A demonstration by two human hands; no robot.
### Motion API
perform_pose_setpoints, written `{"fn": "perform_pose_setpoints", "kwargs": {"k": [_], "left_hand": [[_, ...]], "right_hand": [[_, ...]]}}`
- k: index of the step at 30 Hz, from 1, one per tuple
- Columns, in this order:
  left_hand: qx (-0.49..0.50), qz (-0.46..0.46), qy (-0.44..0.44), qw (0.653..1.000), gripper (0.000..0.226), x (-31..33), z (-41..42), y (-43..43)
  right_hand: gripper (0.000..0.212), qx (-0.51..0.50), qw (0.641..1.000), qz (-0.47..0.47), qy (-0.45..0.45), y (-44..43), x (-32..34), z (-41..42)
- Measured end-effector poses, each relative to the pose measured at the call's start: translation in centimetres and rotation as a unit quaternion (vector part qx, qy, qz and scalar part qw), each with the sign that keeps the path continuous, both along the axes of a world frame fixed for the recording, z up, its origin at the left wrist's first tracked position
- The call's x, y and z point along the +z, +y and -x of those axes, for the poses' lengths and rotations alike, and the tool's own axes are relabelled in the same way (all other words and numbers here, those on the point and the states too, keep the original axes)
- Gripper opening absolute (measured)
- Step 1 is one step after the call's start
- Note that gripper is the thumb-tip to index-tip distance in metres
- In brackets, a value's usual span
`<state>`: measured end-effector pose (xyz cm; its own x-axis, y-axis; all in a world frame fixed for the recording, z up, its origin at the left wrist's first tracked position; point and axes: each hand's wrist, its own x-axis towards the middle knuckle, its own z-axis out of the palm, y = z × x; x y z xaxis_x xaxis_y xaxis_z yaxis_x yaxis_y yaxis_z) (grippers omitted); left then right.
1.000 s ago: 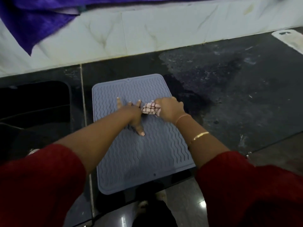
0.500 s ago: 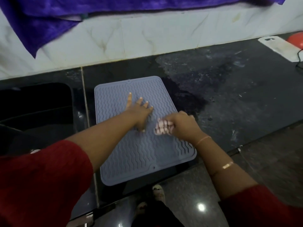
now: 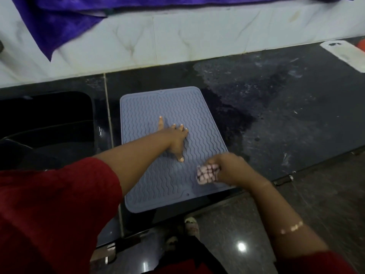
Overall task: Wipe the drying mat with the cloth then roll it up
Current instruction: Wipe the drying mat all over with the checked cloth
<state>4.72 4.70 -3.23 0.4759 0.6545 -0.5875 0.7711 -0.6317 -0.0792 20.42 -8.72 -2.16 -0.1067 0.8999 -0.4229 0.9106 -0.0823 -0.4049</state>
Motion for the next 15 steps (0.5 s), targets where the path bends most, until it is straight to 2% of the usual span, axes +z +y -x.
{"fn": "perform_pose_setpoints", "kwargs": {"k": [2, 3, 4, 6, 8, 11, 15], "left_hand": [[-0.065, -0.053, -0.008, 0.996, 0.108, 0.3, -0.9, -1.0], [-0.081, -0.050, -0.018, 0.995, 0.108, 0.3, -1.2, -1.5], [-0.078, -0.025, -0.026, 0.996, 0.109, 0.1, -1.4, -1.8], [-0.062, 0.020, -0.015, 0.998, 0.114, -0.3, -1.1, -2.3], [-0.068, 0.010, -0.003, 0.998, 0.114, -0.6, -0.6, -2.4], [-0.065, 0.020, -0.022, 0.997, 0.117, -0.7, 0.0, -2.3], [-0.065, 0.021, 0.001, 0.998, 0.117, -0.2, -0.4, -2.4]], "right_hand": [[0.011, -0.040, 0.997, -0.007, 0.071, 2.0, 1.0, -0.2], [0.011, -0.059, 0.994, -0.031, 0.085, 2.7, 1.1, 0.0], [0.014, -0.064, 0.993, -0.048, 0.085, 3.0, 1.0, 0.4], [0.015, -0.039, 0.997, -0.054, 0.024, 2.6, 0.1, 1.4], [0.021, -0.017, 0.998, -0.055, -0.036, 1.0, -0.8, 1.8], [0.035, -0.005, 0.999, -0.033, -0.036, -1.7, -0.8, 0.8], [0.037, 0.024, 0.999, 0.025, -0.008, -3.0, -0.1, -0.1]]}}
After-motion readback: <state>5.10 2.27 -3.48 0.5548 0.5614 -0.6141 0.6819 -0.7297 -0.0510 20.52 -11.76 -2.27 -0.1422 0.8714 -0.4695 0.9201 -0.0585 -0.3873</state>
